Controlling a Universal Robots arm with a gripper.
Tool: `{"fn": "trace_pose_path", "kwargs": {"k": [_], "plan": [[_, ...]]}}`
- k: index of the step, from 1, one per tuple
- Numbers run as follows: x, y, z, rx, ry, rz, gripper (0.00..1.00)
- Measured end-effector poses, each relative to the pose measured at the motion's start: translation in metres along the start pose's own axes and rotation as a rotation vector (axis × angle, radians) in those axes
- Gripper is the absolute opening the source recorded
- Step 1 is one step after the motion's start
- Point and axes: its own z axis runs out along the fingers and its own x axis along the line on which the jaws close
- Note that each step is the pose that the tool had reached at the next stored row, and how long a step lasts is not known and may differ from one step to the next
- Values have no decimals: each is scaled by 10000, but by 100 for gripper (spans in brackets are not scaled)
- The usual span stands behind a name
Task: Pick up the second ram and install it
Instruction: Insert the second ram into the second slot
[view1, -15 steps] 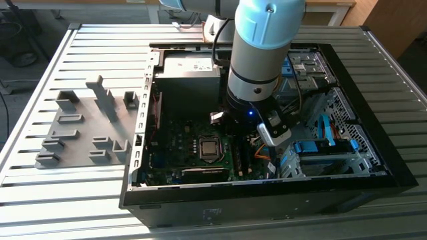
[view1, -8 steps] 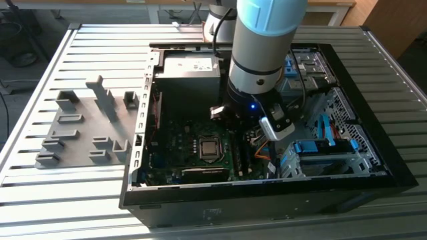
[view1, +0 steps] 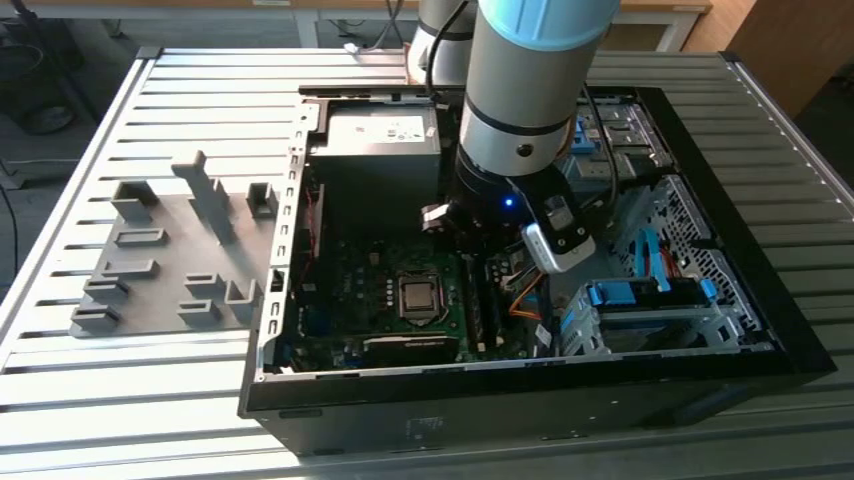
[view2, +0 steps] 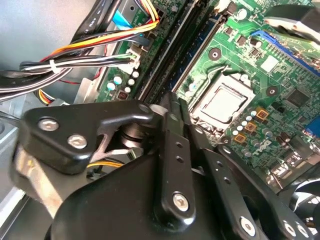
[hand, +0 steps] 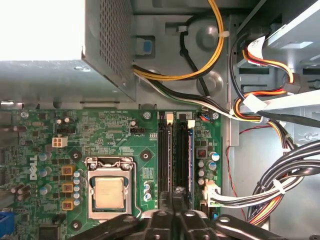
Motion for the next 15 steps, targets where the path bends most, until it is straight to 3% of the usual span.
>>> {"fn": "trace_pose_path", "kwargs": {"k": [2,15], "plan": [[0,0,0,0,0,0,11],[0,0,-2,2,0,0,11]]}}
